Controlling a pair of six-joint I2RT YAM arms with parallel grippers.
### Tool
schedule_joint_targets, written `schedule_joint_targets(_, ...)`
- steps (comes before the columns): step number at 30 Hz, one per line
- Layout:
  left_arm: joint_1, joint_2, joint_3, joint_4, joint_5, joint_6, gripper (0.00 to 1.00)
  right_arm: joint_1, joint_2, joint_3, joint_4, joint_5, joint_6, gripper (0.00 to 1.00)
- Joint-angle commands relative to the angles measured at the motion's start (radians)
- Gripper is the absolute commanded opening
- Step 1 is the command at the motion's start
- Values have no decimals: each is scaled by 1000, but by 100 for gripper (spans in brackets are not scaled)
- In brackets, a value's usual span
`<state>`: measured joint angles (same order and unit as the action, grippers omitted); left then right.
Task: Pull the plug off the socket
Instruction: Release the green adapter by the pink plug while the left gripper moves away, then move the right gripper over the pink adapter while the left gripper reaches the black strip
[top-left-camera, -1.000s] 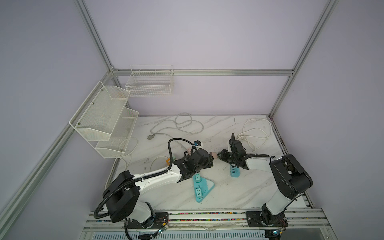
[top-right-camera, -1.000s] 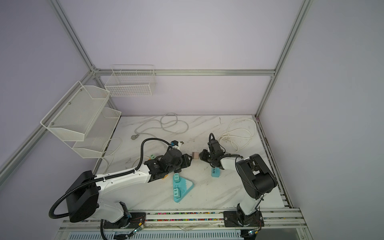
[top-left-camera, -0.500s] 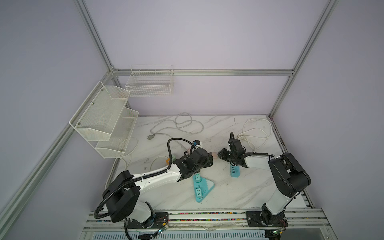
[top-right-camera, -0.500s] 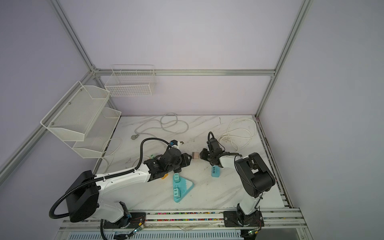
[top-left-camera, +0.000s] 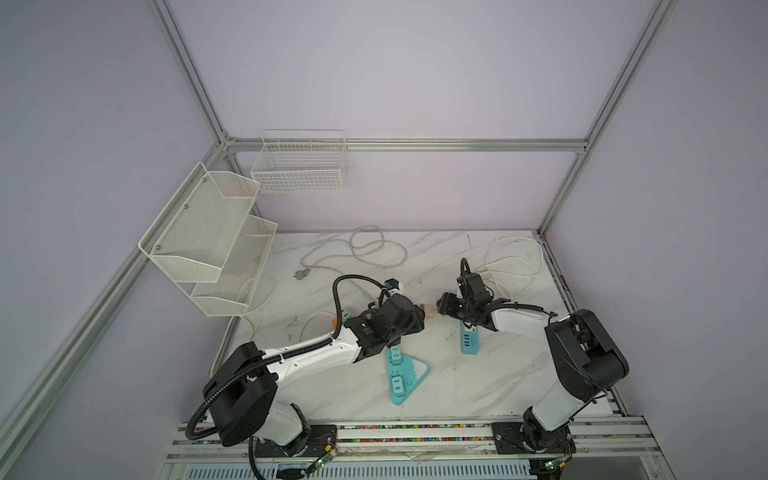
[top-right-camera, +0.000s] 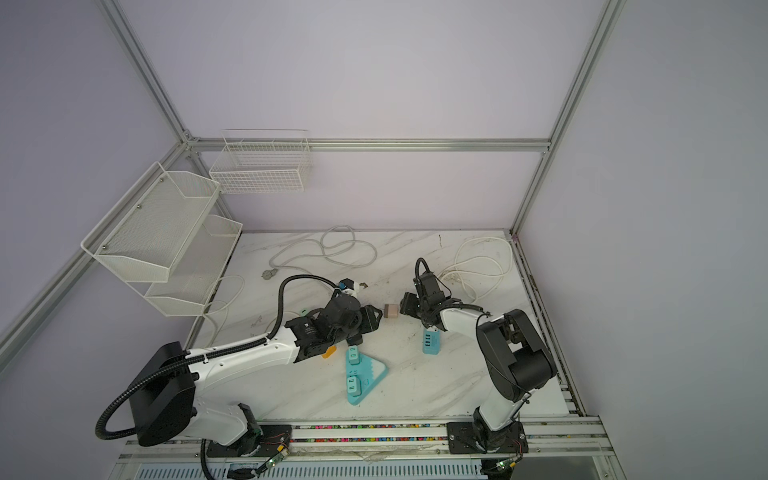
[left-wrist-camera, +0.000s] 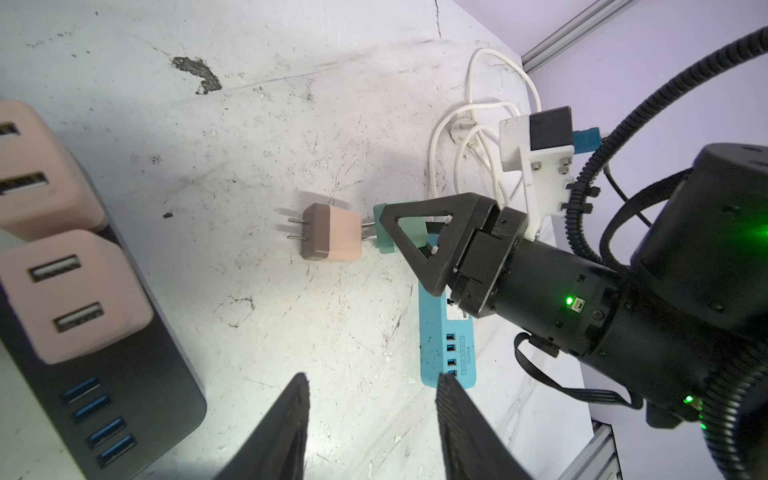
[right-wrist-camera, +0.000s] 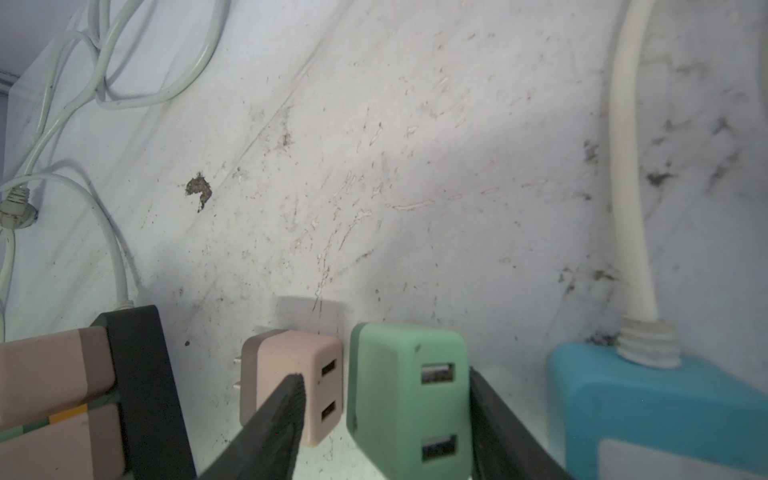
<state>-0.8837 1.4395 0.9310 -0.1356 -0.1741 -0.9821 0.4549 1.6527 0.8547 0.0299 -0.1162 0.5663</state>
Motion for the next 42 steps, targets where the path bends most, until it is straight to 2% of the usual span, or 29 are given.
schedule_joint_targets(1,9,-79,-18,-7,1,36,50,5,-49,27,-68,29,-33,67)
schedule_joint_targets(6,17,-124,-26,-48,-5,57,51,14,-86,48,-126,54,-66,74)
schedule_joint_targets(11,27,-171,-48,-99,-33,68,51,35,-99,82,-176,53,-92,77)
schedule_joint_targets(18,47,-268,-90,-179,-68,64,51,154,-107,164,-234,46,-114,77)
schedule_joint_targets(22,61,-335,-136,-199,-84,62,51,235,-91,205,-260,82,-112,77)
schedule_joint_targets(33,98,-463,-230,-262,-105,39,51,441,57,362,-324,214,-107,77)
schedule_joint_targets(42,120,-507,-272,-272,-109,19,52,500,228,507,-379,277,-120,75)
